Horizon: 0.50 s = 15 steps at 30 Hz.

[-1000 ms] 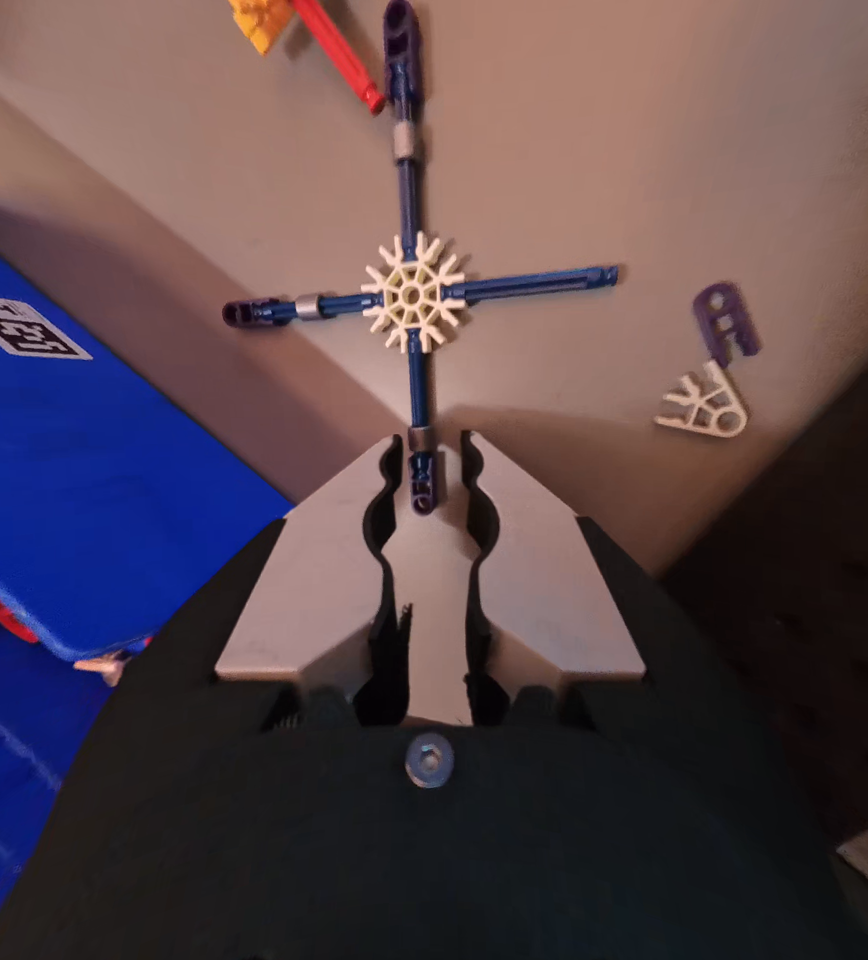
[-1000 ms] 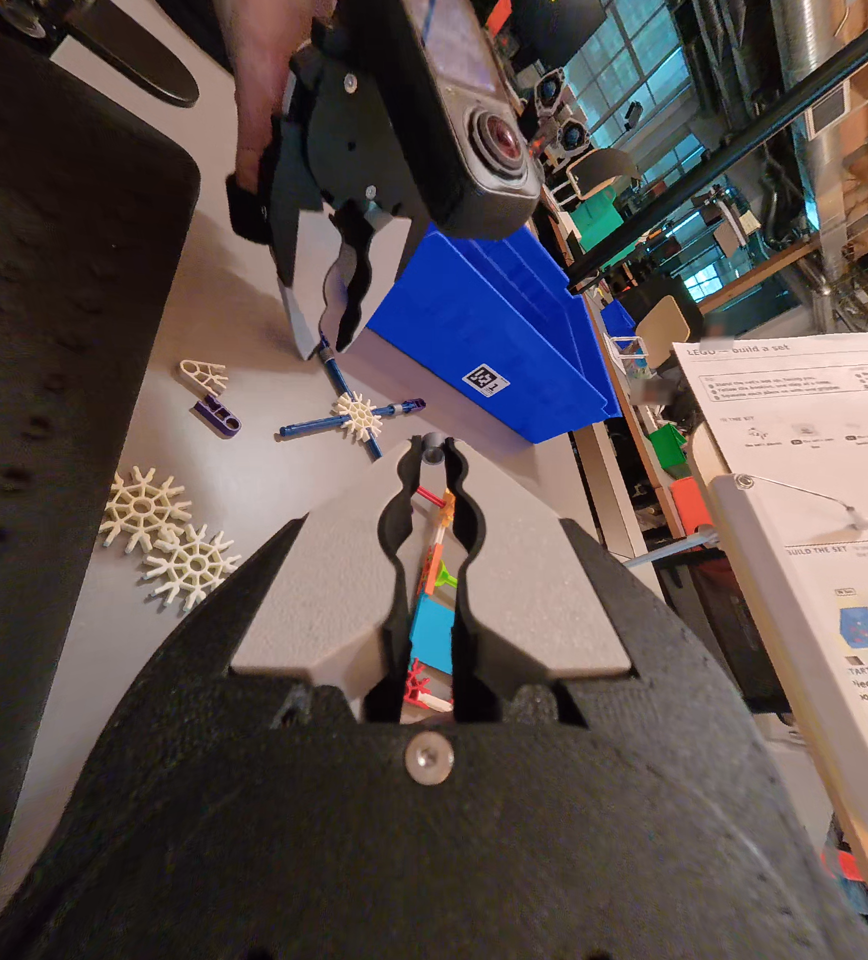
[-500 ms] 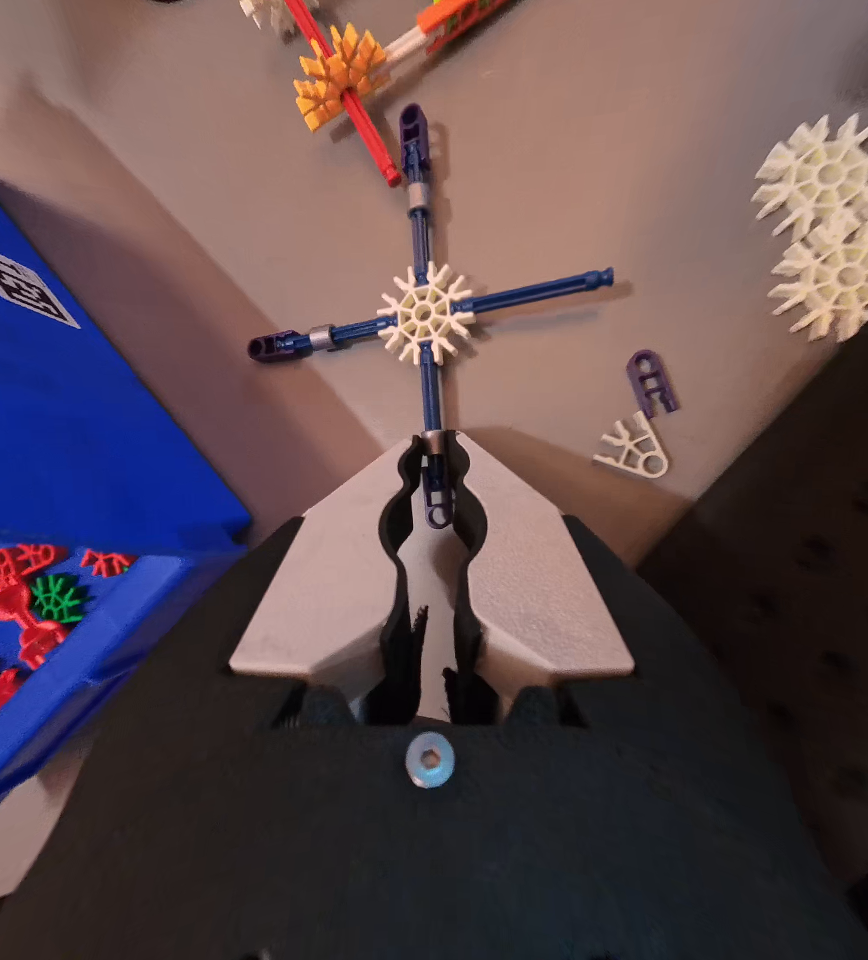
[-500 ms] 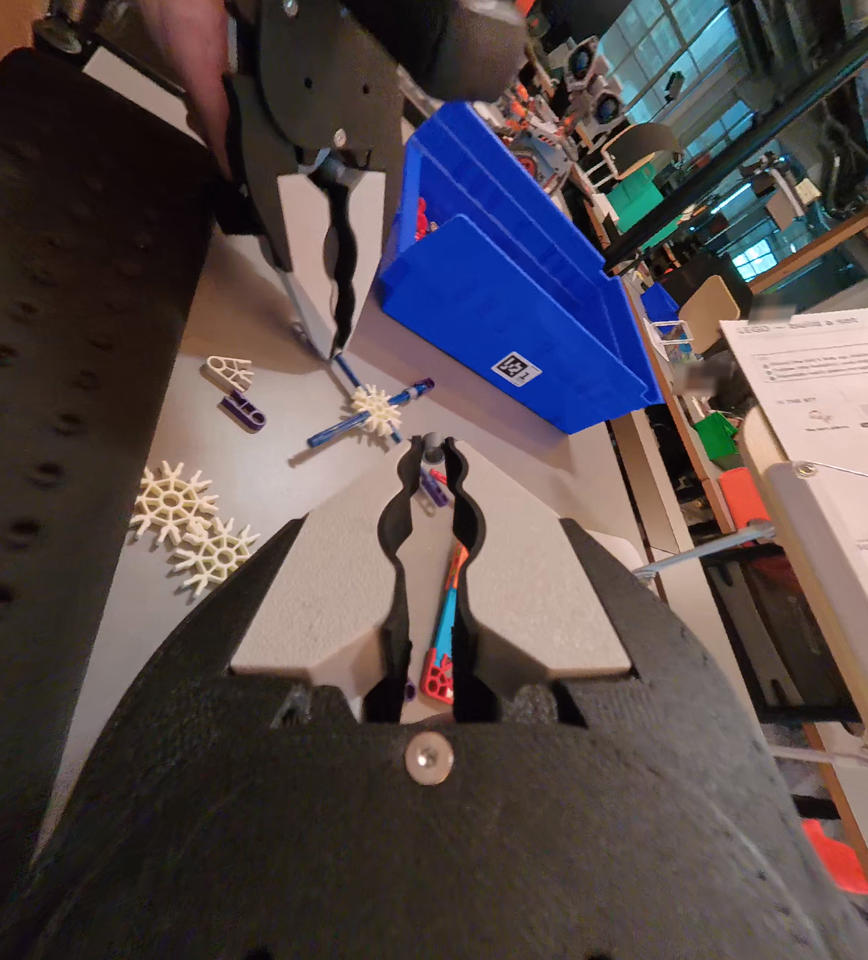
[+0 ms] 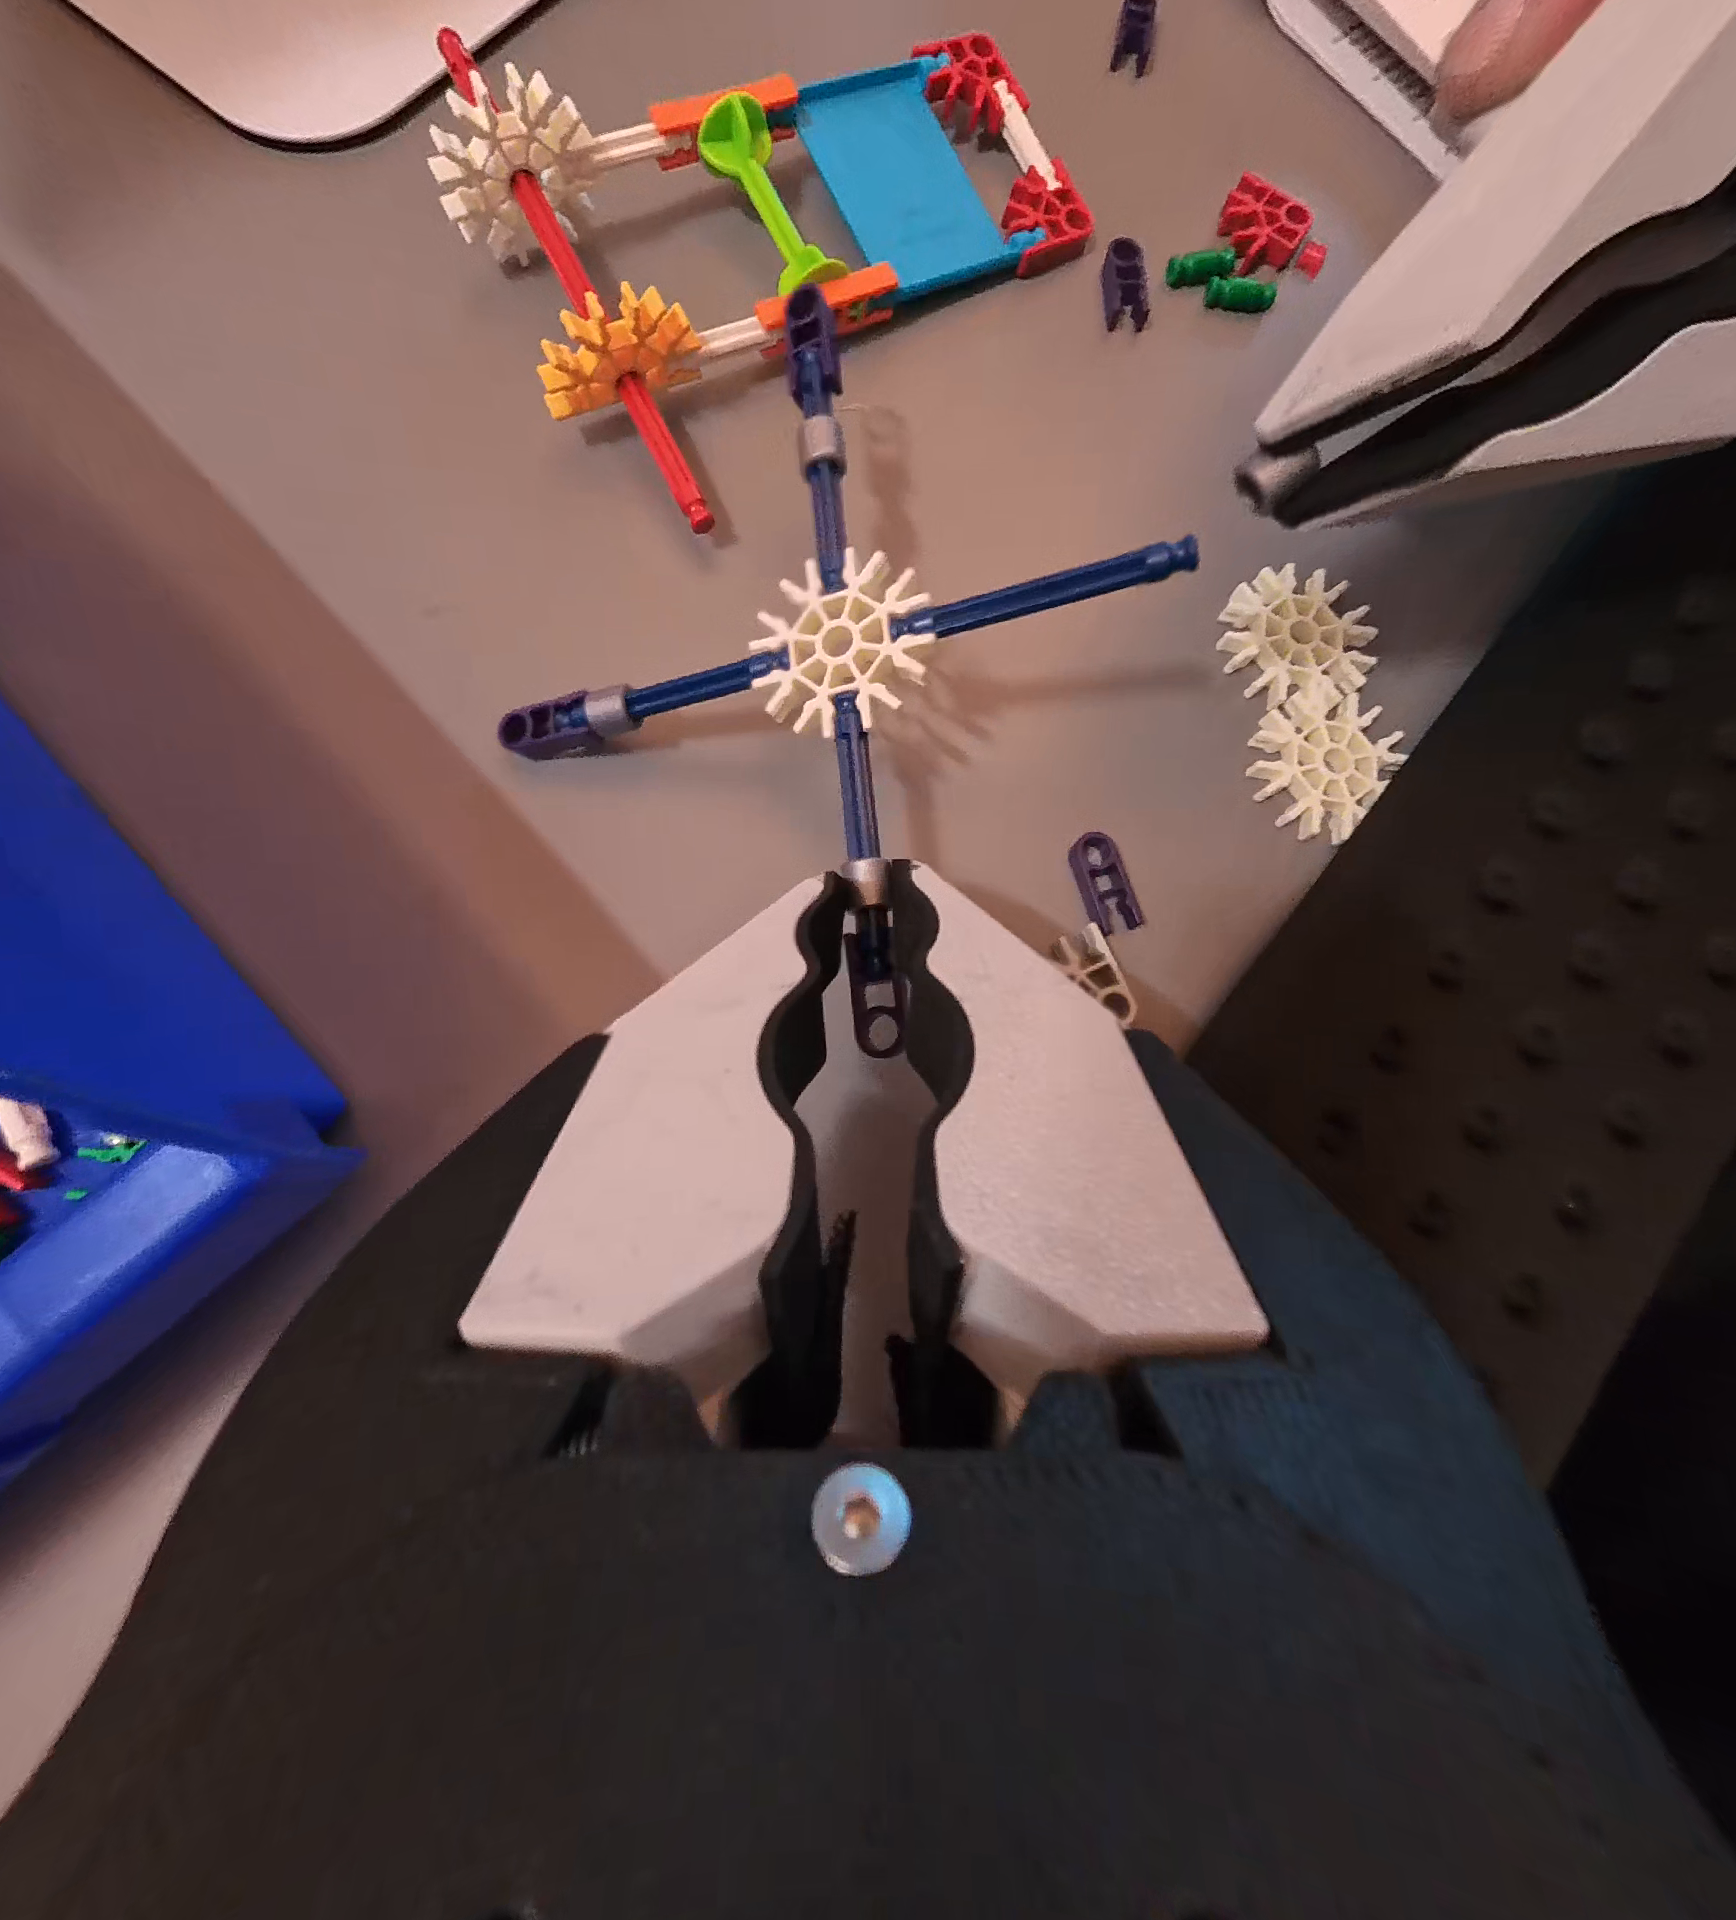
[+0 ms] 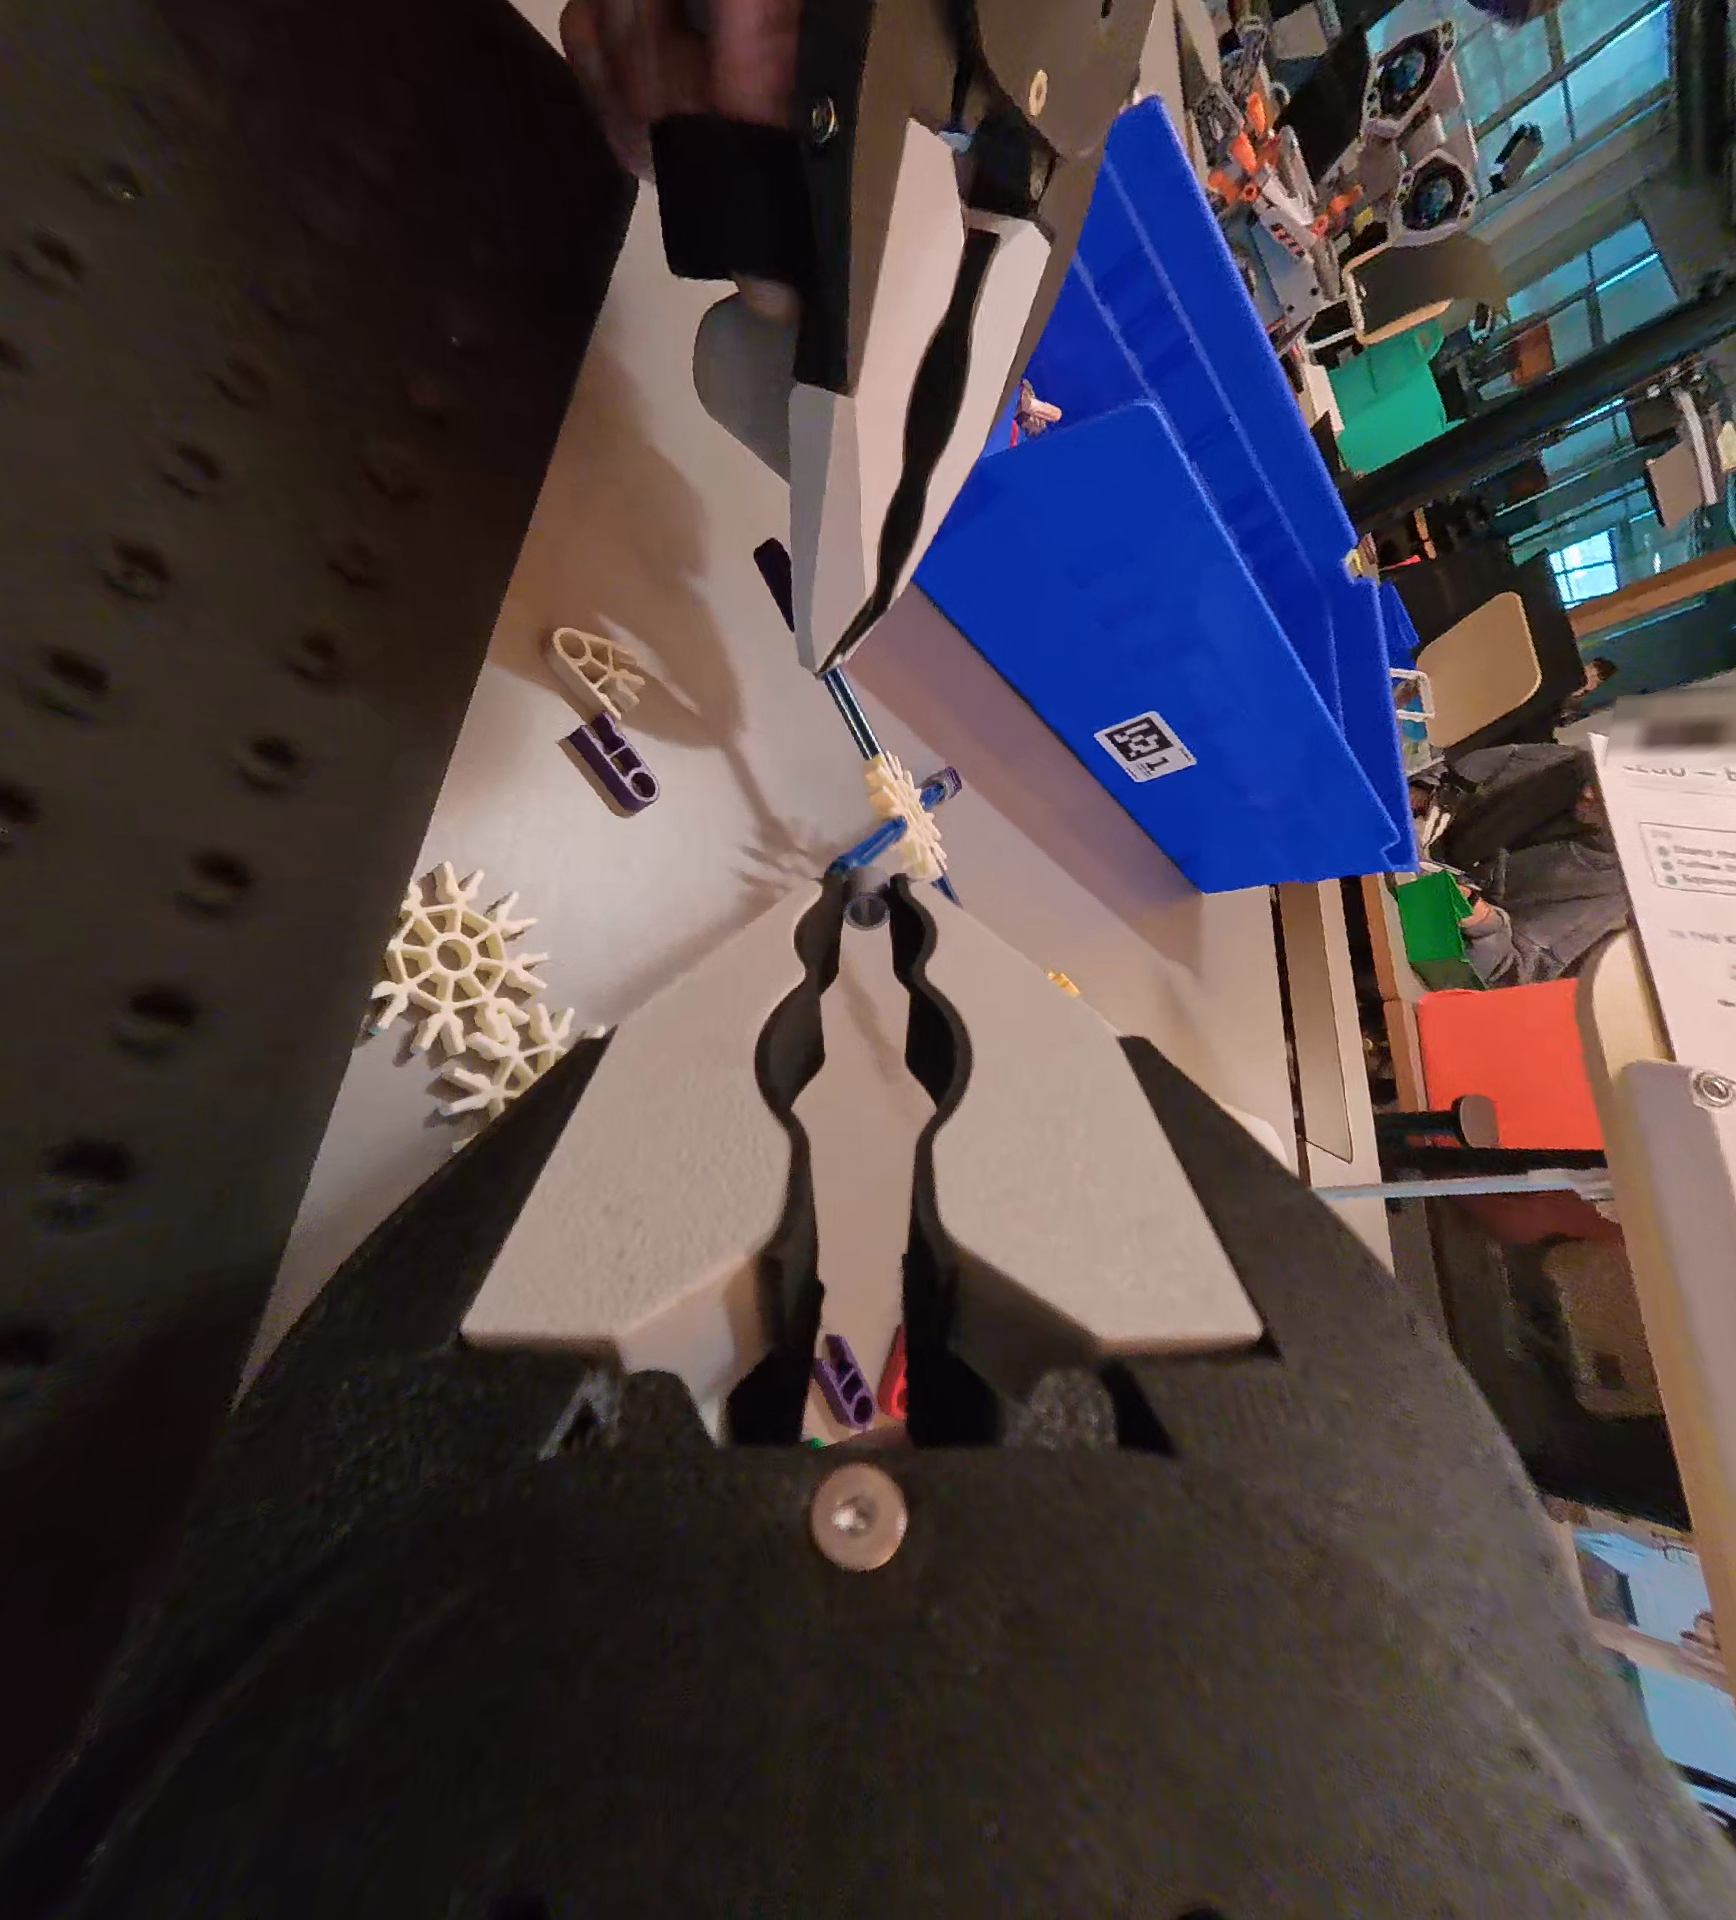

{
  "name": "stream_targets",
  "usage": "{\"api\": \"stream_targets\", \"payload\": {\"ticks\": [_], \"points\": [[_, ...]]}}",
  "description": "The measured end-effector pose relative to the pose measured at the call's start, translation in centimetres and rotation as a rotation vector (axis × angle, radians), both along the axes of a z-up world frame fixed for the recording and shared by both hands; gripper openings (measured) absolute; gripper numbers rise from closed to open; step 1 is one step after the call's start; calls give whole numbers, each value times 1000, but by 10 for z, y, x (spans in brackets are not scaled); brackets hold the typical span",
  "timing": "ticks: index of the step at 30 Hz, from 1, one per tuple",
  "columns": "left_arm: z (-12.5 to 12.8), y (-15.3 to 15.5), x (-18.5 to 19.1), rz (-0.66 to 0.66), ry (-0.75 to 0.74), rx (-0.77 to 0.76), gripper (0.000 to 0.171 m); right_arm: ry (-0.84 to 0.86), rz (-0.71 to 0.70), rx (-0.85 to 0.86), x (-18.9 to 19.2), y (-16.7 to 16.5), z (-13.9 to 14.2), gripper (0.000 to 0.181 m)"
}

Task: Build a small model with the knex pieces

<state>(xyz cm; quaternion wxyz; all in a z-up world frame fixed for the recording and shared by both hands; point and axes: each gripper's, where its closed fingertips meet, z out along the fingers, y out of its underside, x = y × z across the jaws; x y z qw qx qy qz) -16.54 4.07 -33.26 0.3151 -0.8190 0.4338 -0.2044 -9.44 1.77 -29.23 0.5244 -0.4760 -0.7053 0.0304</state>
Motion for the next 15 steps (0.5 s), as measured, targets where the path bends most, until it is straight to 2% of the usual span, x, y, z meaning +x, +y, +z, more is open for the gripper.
{"api": "stream_targets", "payload": {"ticks": [15], "points": [[2,1,4,-3,-38,-28,7,-79,-11,57,-1,2,-13,7]]}}
